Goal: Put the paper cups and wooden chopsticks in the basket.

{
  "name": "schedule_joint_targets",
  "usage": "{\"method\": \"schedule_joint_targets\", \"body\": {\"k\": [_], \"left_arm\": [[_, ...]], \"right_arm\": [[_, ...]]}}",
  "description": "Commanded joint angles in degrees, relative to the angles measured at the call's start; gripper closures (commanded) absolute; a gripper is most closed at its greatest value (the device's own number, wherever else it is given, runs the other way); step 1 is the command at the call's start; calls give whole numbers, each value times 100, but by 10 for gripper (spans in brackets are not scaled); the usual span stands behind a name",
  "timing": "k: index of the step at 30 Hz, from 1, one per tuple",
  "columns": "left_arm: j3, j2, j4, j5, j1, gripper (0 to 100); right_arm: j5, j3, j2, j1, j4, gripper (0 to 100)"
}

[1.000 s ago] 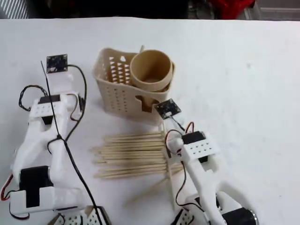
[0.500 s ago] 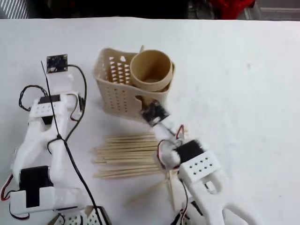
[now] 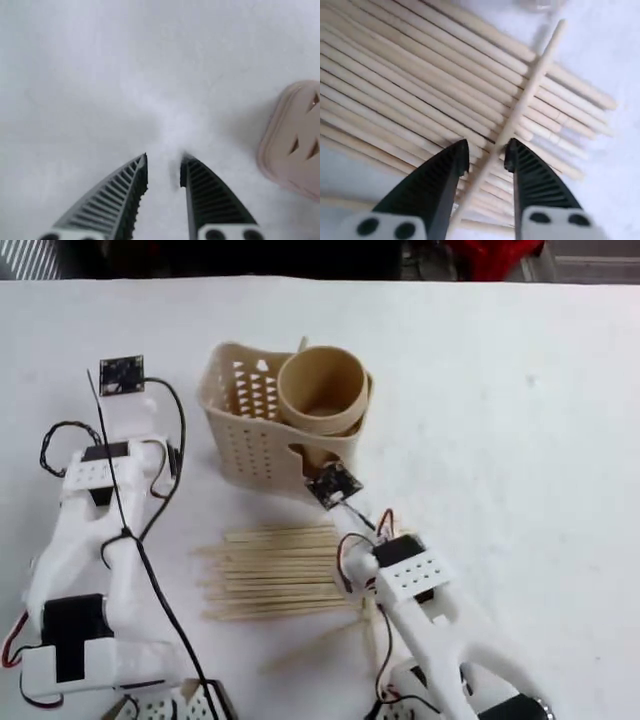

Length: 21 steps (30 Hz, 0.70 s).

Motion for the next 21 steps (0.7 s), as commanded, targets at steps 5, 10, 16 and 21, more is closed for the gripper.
{"method": "schedule_joint_targets", "body": {"k": [5, 10, 16, 21], "left_arm": [[-44, -31, -62, 44, 40, 874], [-44, -31, -62, 44, 40, 874], [-44, -31, -70, 44, 40, 874], [-44, -31, -88, 44, 40, 874]], "right_arm": [[-26, -35, 66, 242, -31, 921], [-26, -220, 66, 259, 171, 978], [9, -1134, -444, 251, 1332, 982], [18, -1873, -2044, 207, 2158, 982]]}}
